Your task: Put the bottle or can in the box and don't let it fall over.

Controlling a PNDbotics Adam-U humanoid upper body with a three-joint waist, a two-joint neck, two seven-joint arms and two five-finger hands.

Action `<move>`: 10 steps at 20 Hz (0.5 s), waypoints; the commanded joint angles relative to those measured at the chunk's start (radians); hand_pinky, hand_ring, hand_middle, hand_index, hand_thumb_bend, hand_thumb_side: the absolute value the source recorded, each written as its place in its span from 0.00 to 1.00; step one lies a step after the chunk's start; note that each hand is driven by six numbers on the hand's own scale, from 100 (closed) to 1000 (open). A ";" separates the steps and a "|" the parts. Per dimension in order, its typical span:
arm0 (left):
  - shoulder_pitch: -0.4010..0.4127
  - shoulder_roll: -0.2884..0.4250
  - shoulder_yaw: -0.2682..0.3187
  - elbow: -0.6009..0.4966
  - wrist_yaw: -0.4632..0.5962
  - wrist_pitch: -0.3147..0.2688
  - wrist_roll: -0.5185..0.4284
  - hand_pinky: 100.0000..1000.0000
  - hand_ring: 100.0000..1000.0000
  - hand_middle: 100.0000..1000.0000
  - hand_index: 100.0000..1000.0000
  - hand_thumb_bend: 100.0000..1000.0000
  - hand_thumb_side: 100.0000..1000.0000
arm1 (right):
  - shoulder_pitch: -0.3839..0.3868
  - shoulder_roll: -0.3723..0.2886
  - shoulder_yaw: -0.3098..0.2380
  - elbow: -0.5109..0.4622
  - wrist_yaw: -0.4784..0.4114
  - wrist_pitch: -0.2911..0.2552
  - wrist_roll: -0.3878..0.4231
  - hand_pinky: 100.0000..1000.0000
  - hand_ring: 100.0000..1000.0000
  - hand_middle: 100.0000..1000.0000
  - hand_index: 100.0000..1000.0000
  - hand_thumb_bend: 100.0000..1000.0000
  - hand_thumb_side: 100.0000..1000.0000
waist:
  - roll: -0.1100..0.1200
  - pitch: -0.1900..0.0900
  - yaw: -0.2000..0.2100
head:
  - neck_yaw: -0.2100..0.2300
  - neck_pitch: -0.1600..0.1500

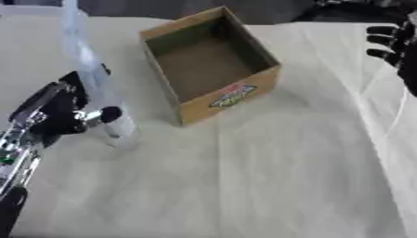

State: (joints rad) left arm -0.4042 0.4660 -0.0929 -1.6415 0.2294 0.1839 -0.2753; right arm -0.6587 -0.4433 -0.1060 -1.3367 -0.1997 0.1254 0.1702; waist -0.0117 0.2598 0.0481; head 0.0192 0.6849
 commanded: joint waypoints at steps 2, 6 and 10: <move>-0.014 0.014 -0.007 0.004 -0.052 -0.010 -0.013 1.00 1.00 0.89 0.92 0.75 0.12 | -0.015 -0.018 -0.004 -0.010 -0.005 0.004 -0.001 0.86 0.90 0.77 0.97 0.18 0.95 | 0.001 -0.020 -0.003 | 0.005 -0.004; -0.009 0.007 -0.012 0.029 -0.099 -0.026 -0.006 1.00 1.00 0.88 0.92 0.76 0.11 | -0.015 -0.016 -0.004 -0.011 -0.007 0.005 0.000 0.86 0.90 0.77 0.97 0.18 0.95 | -0.001 -0.019 -0.004 | 0.006 -0.007; -0.008 -0.004 -0.015 0.060 -0.117 -0.051 0.006 1.00 1.00 0.87 0.91 0.76 0.10 | -0.015 -0.015 -0.005 -0.010 -0.008 0.005 0.001 0.86 0.90 0.77 0.97 0.18 0.95 | -0.003 -0.018 -0.005 | 0.007 -0.009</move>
State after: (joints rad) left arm -0.4040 0.4519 -0.1092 -1.5786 0.1212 0.1433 -0.2727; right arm -0.6587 -0.4425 -0.1043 -1.3365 -0.1997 0.1287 0.1710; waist -0.0150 0.2601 0.0433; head 0.0237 0.6836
